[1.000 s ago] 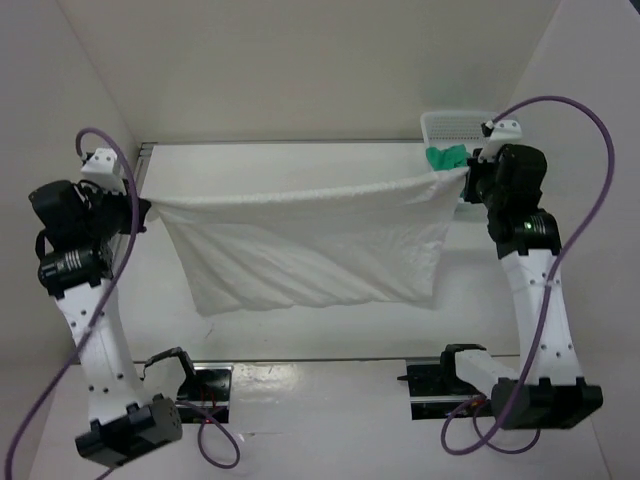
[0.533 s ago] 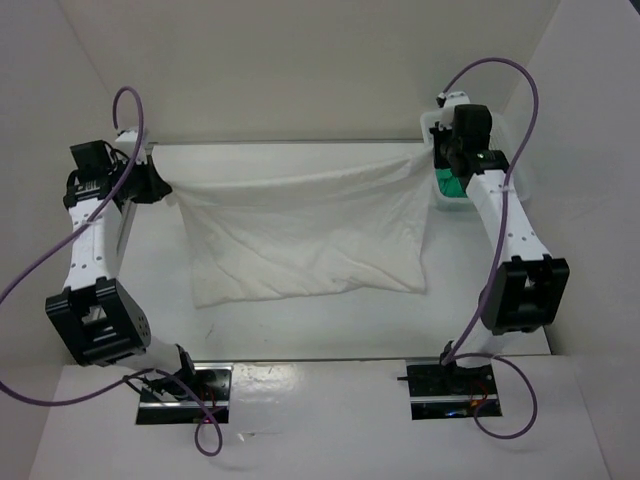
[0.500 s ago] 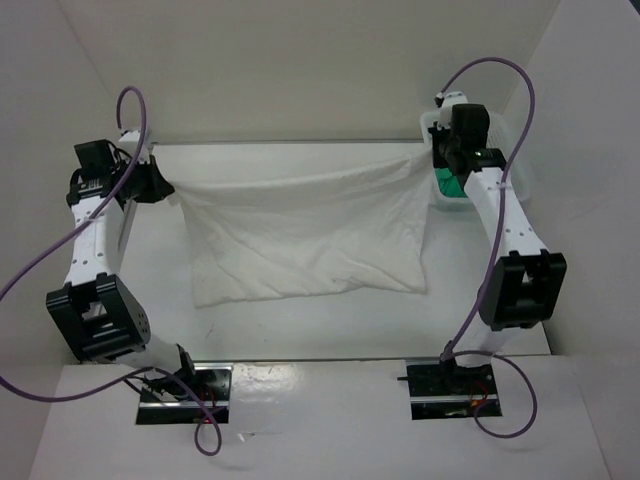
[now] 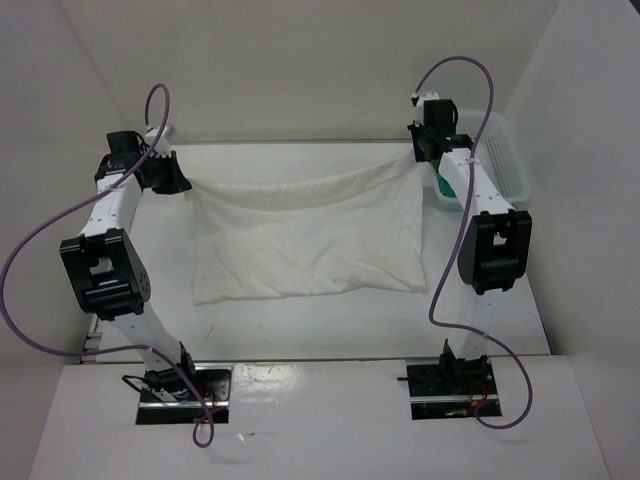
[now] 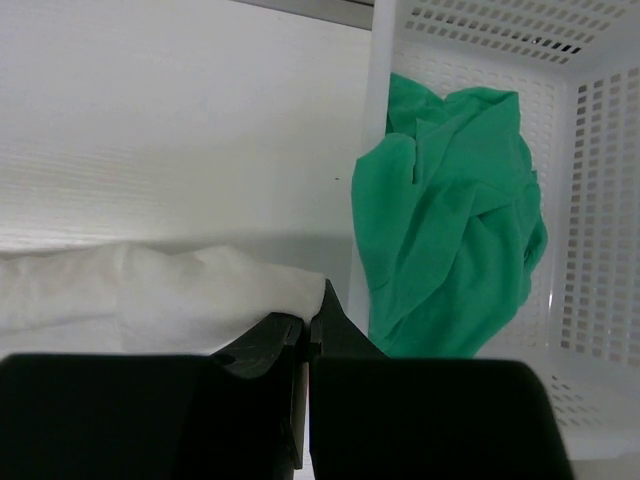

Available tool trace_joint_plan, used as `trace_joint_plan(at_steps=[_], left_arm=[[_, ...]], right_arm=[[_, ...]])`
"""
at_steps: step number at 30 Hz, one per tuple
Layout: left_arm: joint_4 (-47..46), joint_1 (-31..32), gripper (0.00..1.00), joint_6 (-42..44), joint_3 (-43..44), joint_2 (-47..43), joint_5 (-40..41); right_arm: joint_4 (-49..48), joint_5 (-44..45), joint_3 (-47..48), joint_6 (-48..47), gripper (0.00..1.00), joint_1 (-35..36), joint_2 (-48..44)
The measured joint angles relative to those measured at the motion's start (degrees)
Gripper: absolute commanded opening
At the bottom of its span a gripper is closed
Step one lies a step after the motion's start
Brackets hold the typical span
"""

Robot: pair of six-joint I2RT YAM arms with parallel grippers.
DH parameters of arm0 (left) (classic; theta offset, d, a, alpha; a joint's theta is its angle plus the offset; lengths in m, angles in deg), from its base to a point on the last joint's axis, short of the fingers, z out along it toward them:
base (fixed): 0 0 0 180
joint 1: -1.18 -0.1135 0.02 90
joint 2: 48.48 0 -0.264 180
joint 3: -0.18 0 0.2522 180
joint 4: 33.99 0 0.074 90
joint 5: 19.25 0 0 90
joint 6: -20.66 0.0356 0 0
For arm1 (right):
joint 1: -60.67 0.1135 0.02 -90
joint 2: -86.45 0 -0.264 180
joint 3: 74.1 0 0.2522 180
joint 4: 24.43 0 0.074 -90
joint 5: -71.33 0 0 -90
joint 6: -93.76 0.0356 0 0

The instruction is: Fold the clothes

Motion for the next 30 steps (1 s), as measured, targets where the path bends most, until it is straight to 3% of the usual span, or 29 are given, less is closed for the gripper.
trace_joint_plan(at_steps=[7,15,16,17,18,21,22,25,27,30], left_arm=[[-0.2,0.0,0.00,-0.4,4.6,7.6,1.3],[-0.2,1.2,0.00,-0.6,10.2,12.9,2.1],[-0.1,1.3,0.04,-0.6,10.5,13.3,2.4],[0.0,1.6,0.16,-0.6,11.0,13.7,2.7],[0.0,1.9,0.33,-0.6,11.5,14.2,3.0],[0.3,2.4,0.49,-0.3,13.7,16.0,3.3],[0.3,2.4,0.59,-0.4,14.6,16.7,3.4],[0.6,2.3,0.68,-0.4,16.6,18.6,4.1],[0.7,2.2,0.73,-0.6,17.2,19.3,4.9],[0.9,1.7,0.76,-1.5,17.5,19.4,5.7]], right_arm=[[-0.9,1.9,3.6,-0.6,0.00,0.0,7.4],[0.7,2.7,17.0,-1.1,0.00,0.6,18.7],[1.1,3.0,19.1,-1.3,0.00,0.8,20.2],[1.5,3.1,21.0,-1.4,0.00,0.9,21.6],[2.5,3.4,23.5,-1.5,0.06,1.1,23.1],[5.0,3.7,31.2,-1.5,0.25,1.4,28.5],[6.3,3.9,34.6,-1.6,0.33,1.4,30.6],[11.8,4.4,47.4,-1.0,0.49,1.4,38.3],[16.2,4.7,57.2,-0.7,0.54,1.5,43.5],[19.8,5.1,61.4,0.0,0.63,1.4,45.3]])
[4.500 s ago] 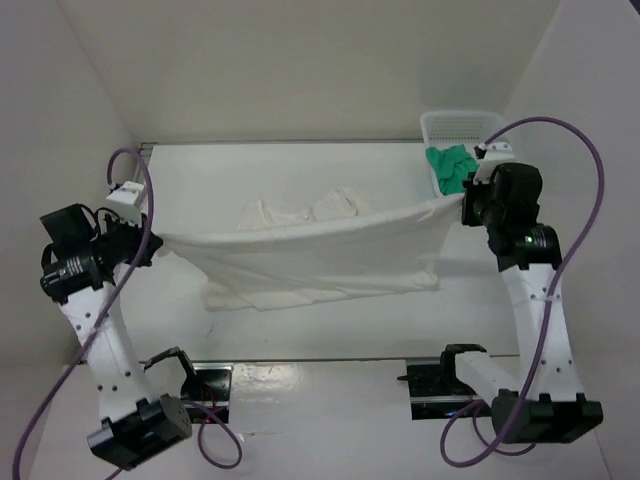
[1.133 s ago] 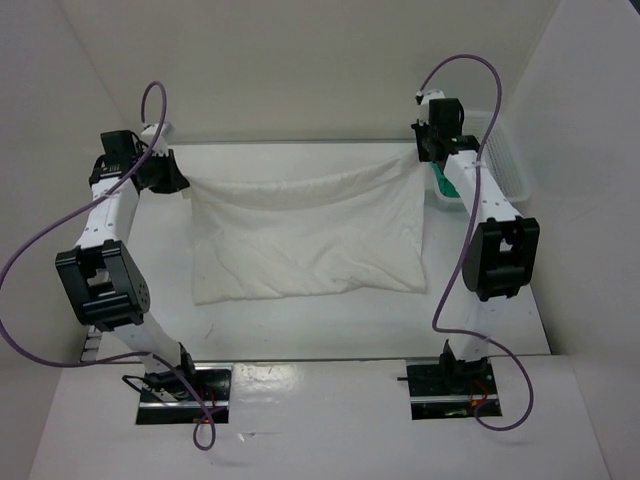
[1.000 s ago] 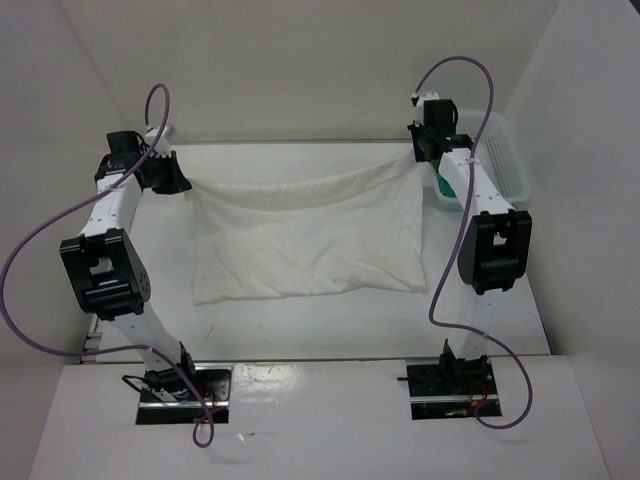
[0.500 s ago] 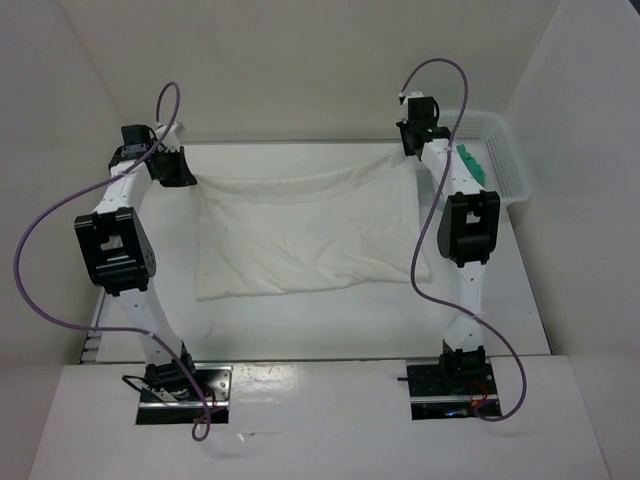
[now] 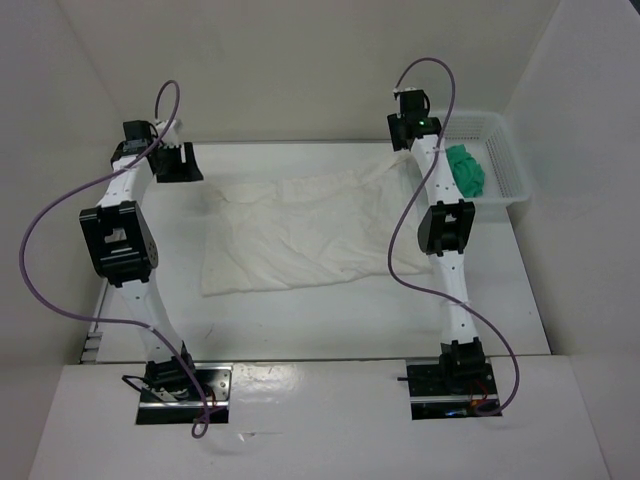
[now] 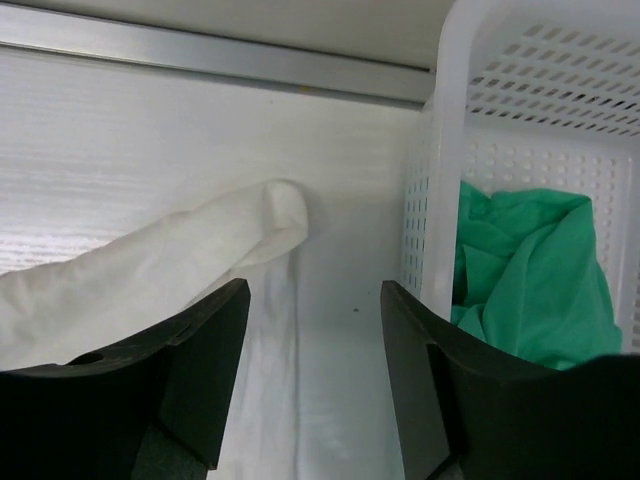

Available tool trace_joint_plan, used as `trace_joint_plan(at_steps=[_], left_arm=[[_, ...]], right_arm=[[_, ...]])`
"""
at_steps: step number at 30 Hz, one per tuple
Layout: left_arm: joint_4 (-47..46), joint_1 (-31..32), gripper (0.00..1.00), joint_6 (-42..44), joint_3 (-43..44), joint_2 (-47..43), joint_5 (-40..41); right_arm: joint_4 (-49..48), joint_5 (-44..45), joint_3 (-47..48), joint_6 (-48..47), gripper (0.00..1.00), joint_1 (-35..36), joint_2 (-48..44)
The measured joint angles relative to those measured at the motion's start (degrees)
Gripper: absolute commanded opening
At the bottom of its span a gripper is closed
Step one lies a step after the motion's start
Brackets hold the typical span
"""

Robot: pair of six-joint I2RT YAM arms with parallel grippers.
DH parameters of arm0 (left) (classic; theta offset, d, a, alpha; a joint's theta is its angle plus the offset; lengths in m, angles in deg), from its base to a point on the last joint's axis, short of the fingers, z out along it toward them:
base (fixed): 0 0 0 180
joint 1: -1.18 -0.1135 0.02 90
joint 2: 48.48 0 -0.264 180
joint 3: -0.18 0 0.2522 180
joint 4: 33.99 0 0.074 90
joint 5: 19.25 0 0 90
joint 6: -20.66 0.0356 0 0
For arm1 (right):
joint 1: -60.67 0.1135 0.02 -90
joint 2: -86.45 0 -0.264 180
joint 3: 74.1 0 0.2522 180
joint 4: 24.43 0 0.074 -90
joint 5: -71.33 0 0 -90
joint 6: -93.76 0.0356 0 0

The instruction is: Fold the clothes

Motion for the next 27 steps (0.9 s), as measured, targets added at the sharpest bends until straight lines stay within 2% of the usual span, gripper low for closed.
trace_joint_plan(at_steps=[5,7,8,10,12,14,15,17,20,23,27], left_arm=[[0.8,-0.8,0.80,0.3,-1.7,-2.4,0.7],[2.4,-0.7,0.82,1.6,-5.1,-6.4,1.3],[3.4,-0.4,0.85,2.2,-6.9,-9.0,1.4],[5.9,0.6,0.87,3.9,-10.3,-14.7,1.3],[9.1,1.7,0.88,5.9,-12.6,-20.2,1.2],[11.8,2.9,0.88,7.6,-14.4,-24.9,1.4],[13.1,3.5,0.88,8.7,-15.4,-26.8,1.4],[15.4,4.7,0.88,10.5,-18.7,-30.2,1.9],[19.1,5.9,0.88,12.9,-24.4,-32.2,3.3],[22.0,6.2,0.88,14.9,-29.3,-31.0,4.3],[24.5,6.5,0.84,16.4,-34.5,-29.5,5.4]], right_arm=[[6.8,-2.6,2.6,1.9,0.73,0.0,-0.9],[10.8,-5.7,2.6,2.4,0.76,0.0,-2.6],[12.7,-7.4,2.2,2.7,0.76,0.0,-3.7],[16.0,-10.8,-0.7,3.3,0.83,0.0,-7.3],[19.0,-14.3,-6.1,3.7,0.84,0.0,-12.4],[19.6,-17.4,-14.6,3.7,0.86,0.0,-18.3],[19.3,-18.8,-20.8,3.5,0.90,0.0,-22.0],[14.0,-18.9,-38.2,3.5,0.94,0.3,-31.2],[10.3,-16.3,-60.7,3.1,0.94,2.2,-42.8],[7.5,-15.7,-73.7,2.7,0.92,4.9,-49.3],[3.8,-15.4,-85.8,2.3,0.90,6.1,-55.3]])
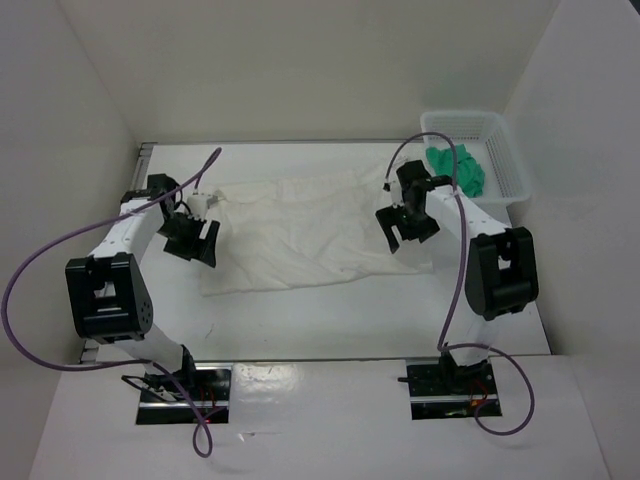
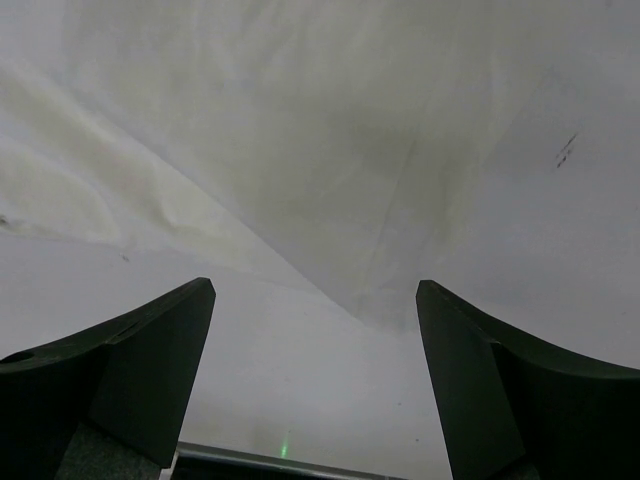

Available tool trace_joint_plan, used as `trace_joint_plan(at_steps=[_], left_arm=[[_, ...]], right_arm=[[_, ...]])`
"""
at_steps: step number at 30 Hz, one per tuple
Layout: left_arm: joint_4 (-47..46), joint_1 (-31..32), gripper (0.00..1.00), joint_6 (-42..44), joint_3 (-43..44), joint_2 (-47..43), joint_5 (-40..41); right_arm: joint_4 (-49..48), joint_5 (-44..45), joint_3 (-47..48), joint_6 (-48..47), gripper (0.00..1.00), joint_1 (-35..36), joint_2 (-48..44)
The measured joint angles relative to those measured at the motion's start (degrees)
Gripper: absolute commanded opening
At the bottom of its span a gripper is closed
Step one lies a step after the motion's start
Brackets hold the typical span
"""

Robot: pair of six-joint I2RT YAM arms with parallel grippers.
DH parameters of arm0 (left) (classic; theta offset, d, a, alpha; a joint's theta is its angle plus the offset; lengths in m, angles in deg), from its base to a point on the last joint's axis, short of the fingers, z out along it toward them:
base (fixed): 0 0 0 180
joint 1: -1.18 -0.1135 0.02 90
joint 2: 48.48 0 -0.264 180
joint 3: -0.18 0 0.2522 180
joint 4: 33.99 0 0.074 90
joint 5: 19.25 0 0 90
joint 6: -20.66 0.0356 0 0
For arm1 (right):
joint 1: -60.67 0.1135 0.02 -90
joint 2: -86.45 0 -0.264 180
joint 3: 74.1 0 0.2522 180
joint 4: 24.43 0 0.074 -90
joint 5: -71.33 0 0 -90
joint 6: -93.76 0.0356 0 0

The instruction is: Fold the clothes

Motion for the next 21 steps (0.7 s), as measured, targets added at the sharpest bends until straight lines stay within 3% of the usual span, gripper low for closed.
trace_joint_plan(at_steps=[7,15,21], left_arm=[[1.2,0.6,0.81,0.2,-2.8,0.1,2.2],[1.6,0.7,0.81,0.2,-2.7,3.0,4.3],[1.9,1.0,0.75,0.2,-2.7,8.3,4.5]], right_arm=[[-3.7,2.4,-11.2,-0.2,0.90,-0.6,-8.5],[-7.3,5.5,-14.2,-0.2,0.87,-1.7,-12.2],[-8.2,7.6,-15.2,-0.6,0.85,-2.6,-11.7]])
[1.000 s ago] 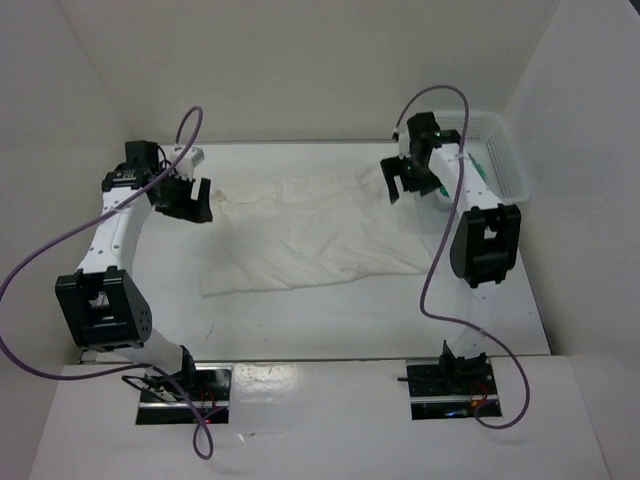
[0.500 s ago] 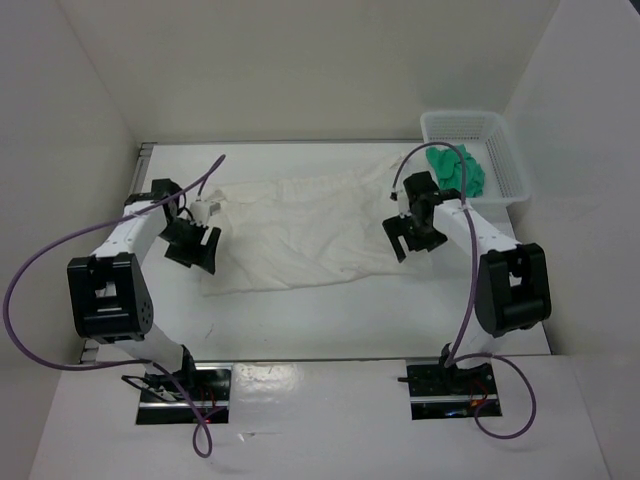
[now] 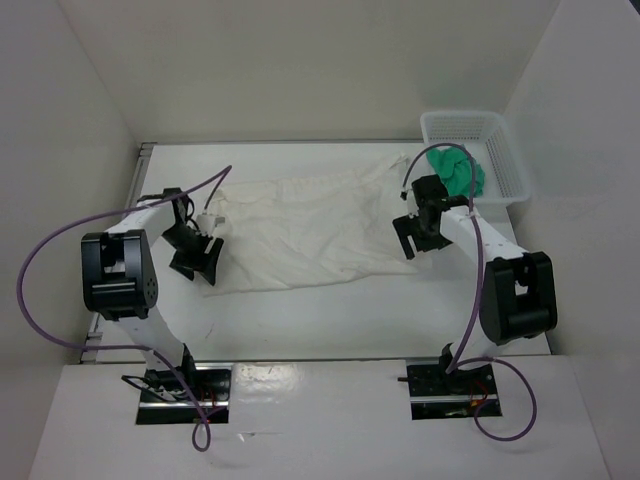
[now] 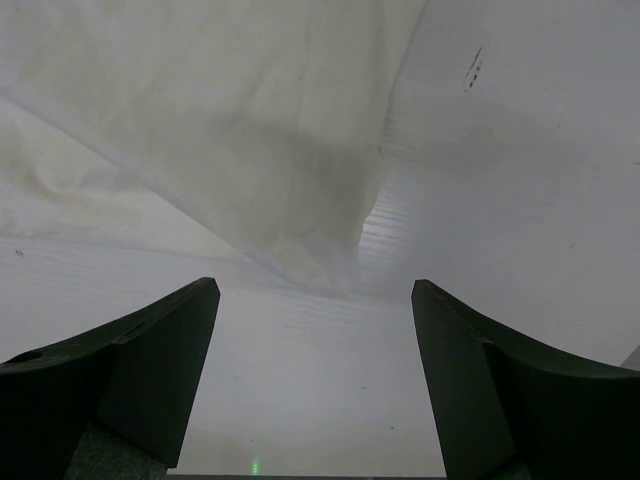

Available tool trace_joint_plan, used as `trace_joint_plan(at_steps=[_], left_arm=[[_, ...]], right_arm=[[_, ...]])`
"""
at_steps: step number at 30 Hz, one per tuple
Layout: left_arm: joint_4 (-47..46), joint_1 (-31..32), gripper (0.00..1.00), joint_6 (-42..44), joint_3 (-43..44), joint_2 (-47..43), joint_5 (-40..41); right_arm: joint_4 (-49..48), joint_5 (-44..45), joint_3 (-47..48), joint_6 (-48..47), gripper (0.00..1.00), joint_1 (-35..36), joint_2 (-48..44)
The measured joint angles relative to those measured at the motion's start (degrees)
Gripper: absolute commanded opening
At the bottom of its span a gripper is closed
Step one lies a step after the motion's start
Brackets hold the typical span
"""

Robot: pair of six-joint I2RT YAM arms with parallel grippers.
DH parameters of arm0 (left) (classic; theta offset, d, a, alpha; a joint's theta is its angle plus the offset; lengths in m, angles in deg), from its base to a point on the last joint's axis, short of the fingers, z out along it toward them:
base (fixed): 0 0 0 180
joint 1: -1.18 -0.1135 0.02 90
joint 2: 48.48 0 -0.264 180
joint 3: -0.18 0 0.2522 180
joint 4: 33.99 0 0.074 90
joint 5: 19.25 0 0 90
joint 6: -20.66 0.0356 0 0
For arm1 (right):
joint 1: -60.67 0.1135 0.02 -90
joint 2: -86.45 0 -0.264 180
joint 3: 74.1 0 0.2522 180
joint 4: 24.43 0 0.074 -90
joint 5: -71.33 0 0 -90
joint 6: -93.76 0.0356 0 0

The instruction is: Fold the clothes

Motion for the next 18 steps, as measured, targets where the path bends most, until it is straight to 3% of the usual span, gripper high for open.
trace_joint_plan(at_steps=[9,13,17,18], left_arm=[[1.6,0.4,0.66,0.1,0.7,6.3,-0.2],[2.0,0.6,0.54,0.3,0.9,7.0,-0.4],[2.4,0.6,0.33,1.1,1.1,7.8,-1.4],[2.5,0.6,0.23,1.4,1.2,8.1,-1.8]], right_arm=[[-1.2,1.1,-0.3,-0.2,0.85,-1.3,0.4],[-1.6,1.2,-0.4,-0.3,0.83,-1.5,1.4],[-2.7,1.2,-0.9,-0.7,0.81,-1.6,5.2],[-2.9,1.2,-1.2,-1.0,0.80,-1.6,6.4]])
